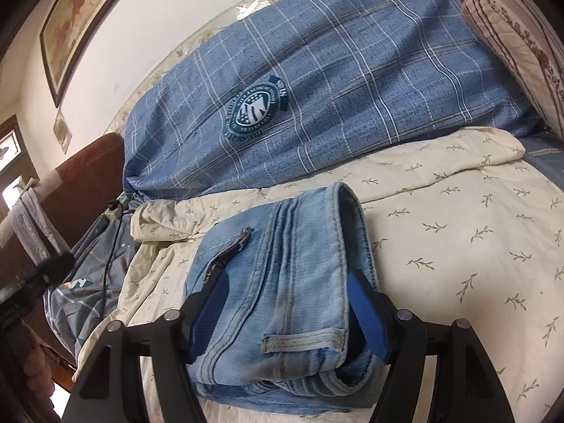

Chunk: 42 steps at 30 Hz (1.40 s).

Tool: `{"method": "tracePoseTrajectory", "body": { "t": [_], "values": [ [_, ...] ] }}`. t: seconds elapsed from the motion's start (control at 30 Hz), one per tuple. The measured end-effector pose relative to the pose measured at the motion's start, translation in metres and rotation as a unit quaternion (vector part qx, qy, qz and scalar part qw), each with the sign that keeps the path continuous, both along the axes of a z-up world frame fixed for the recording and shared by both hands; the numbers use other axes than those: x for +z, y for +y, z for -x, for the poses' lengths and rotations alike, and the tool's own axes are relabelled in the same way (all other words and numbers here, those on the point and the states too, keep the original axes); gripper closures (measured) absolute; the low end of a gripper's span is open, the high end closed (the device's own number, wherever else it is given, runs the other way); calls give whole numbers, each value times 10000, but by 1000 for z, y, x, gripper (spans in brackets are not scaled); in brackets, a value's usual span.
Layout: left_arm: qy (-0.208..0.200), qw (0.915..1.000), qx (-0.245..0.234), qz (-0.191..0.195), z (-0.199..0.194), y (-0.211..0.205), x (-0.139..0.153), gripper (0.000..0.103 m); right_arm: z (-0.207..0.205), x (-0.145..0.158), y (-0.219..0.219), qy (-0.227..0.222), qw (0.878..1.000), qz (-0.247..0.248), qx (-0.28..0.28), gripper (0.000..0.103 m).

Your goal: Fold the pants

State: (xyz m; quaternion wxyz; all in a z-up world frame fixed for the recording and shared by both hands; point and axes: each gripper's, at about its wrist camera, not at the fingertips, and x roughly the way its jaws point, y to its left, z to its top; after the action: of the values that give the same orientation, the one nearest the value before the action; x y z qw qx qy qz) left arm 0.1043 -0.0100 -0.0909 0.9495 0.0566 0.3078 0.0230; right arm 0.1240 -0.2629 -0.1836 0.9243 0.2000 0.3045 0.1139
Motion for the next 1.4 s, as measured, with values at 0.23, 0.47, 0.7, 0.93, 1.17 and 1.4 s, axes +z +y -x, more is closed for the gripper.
{"method": "tracePoseTrajectory", "body": {
  "t": [0.23, 0.47, 0.7, 0.93, 1.17, 1.4],
  "values": [
    [1274, 9889, -463, 616, -42, 6, -63, 0, -12, -20, -29, 550, 9967, -580, -155, 27],
    [1763, 9766, -595, 1081, -71, 14, -90, 0, -23, -41, -56, 1043, 9852, -1330, -281, 27],
    [1651, 9790, -645, 1011, -76, 9, -89, 0, -31, -44, -54, 1140, 9850, -1254, -325, 27],
    [1352, 9855, -617, 824, -69, 6, -76, 0, -34, -42, -48, 1096, 9865, -1176, -312, 27],
    [1110, 9897, -636, 638, -64, 3, -67, 0, -34, -43, -48, 1109, 9865, -1160, -337, 27],
    [1107, 9900, -612, 617, -64, 3, -68, 0, -34, -43, -48, 1115, 9867, -1136, -321, 27]
  ]
}}
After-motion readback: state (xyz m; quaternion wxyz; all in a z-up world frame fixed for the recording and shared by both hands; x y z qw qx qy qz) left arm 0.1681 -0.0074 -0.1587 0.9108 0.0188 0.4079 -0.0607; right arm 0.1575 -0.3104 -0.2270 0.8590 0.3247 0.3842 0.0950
